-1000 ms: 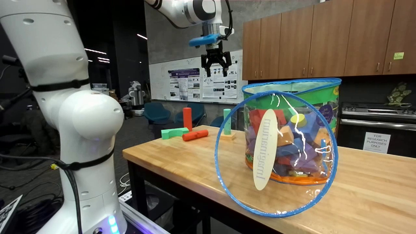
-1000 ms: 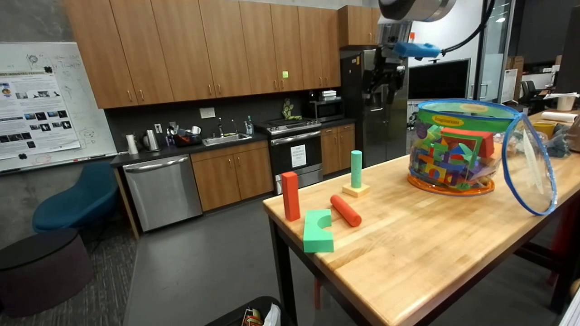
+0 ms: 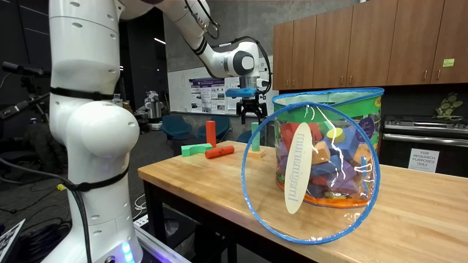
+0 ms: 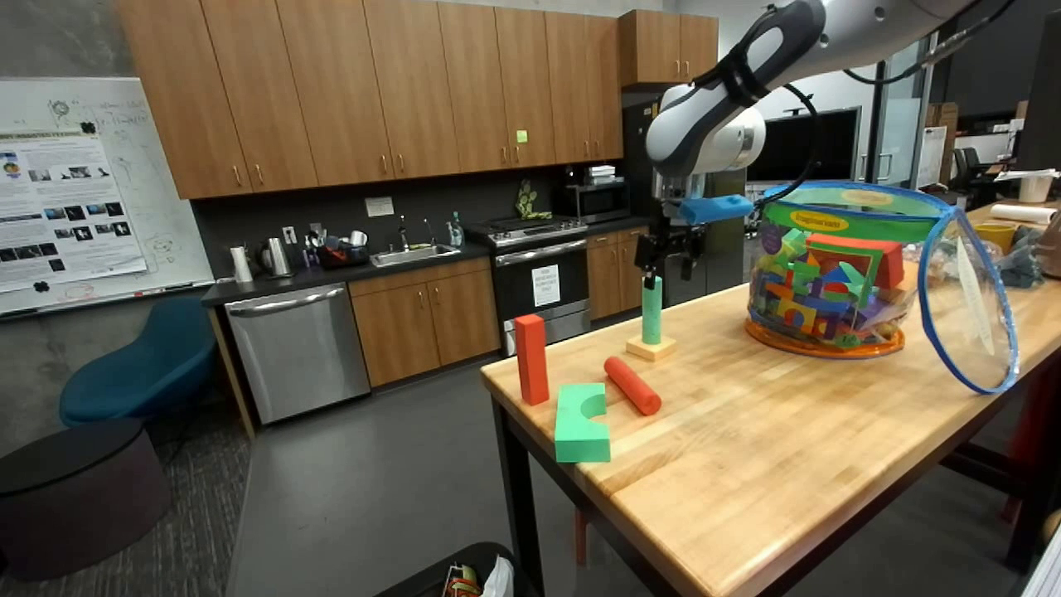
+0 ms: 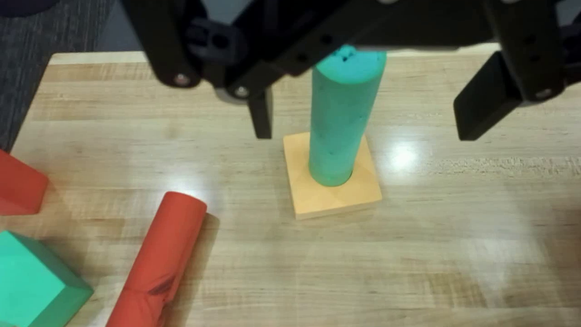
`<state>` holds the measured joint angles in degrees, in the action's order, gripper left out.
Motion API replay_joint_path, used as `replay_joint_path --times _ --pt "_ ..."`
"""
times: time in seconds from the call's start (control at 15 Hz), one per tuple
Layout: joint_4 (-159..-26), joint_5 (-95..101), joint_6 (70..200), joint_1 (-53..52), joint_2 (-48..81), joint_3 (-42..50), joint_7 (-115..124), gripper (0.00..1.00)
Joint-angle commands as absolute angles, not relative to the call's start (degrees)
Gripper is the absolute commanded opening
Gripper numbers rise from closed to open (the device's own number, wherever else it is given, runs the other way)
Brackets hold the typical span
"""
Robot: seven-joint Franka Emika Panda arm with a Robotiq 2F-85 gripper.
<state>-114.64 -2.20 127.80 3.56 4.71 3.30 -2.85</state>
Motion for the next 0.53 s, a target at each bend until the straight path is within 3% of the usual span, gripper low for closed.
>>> replay_joint_path --times 0.0,0.47 --pt "-111.40 -3.26 127.90 4.37 7.59 3.54 -6.13 1.00" --pt "-106.20 -5.64 126.70 5.69 12.91 2.92 -10.97 1.00"
